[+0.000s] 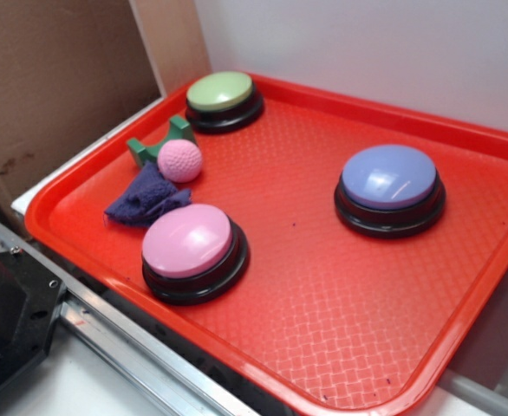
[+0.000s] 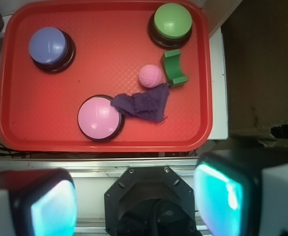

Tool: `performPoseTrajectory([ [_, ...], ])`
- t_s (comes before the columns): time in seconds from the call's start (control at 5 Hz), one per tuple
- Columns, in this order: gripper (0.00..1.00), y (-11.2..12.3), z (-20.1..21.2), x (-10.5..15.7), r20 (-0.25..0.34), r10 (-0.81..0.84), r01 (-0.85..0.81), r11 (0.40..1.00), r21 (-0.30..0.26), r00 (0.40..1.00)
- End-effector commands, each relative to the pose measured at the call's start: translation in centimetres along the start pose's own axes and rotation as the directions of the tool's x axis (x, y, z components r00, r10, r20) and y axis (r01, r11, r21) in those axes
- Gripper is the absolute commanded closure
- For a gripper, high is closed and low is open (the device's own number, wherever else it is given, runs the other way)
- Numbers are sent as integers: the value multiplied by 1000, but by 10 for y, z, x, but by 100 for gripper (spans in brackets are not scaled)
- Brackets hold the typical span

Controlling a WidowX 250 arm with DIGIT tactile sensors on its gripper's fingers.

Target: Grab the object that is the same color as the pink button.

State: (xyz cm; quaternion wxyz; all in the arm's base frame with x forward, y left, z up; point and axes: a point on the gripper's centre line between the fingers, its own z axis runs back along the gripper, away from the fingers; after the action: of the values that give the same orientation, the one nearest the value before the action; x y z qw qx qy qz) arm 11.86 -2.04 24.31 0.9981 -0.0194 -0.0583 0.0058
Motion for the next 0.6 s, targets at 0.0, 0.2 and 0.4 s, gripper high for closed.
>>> performPoseTrajectory([
  [0.0, 0, 0, 0, 0, 0, 0, 0, 1000, 0, 1000],
  [0.2, 0, 4, -5, 2, 33, 216, -217, 976, 31, 976],
  [0.4, 0, 9, -17, 9, 77, 425, -429, 902, 51, 902],
])
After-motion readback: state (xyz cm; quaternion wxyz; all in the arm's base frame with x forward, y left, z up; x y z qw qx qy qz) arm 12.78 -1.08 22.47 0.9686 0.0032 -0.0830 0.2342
